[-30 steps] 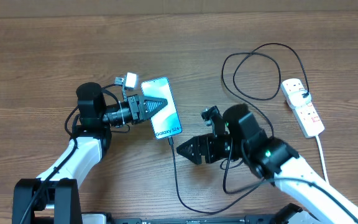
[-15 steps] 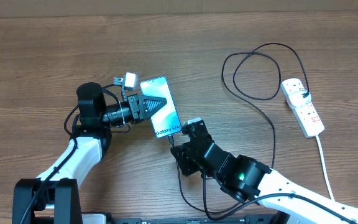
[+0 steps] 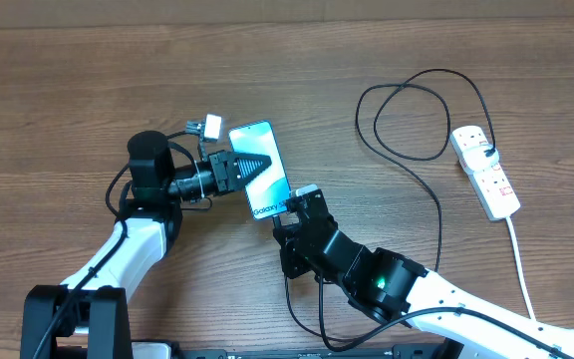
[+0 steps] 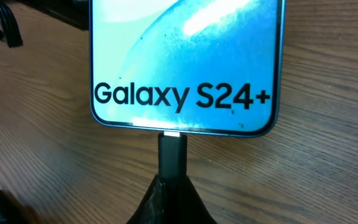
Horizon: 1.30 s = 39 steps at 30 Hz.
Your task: Plug charger to phone and switch on socket
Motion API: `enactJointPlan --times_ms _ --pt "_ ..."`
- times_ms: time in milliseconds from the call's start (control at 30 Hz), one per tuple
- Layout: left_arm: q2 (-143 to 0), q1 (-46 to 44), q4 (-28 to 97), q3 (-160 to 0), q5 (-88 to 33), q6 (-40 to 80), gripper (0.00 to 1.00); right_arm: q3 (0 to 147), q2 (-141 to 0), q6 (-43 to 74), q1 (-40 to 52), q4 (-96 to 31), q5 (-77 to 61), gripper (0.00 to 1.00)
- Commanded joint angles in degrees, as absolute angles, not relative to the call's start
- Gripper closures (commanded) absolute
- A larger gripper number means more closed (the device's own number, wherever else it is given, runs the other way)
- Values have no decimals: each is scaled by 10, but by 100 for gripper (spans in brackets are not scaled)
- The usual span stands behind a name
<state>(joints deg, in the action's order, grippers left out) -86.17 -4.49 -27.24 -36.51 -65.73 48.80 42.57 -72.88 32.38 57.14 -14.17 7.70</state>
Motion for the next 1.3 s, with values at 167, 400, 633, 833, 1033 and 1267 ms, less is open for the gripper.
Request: enactJointPlan --times_ms 167,400,633,833,1033,1267 --pt "-859 -90 -267 -364 -766 426 96 493 -727 265 565 -143 135 96" --pt "-859 -90 -218 -362 -769 382 96 527 -715 249 565 -156 135 96" --pt "-859 -90 -203 -361 -761 372 96 544 -723 287 565 -201 109 96" --pt "-859 -91 -191 -361 -761 372 96 557 -717 287 565 -148 109 96" --pt "-859 -91 -186 -361 -760 373 96 562 -723 330 565 -179 109 96" --pt "-859 -91 -171 -361 -760 372 96 562 -728 332 565 -171 141 87"
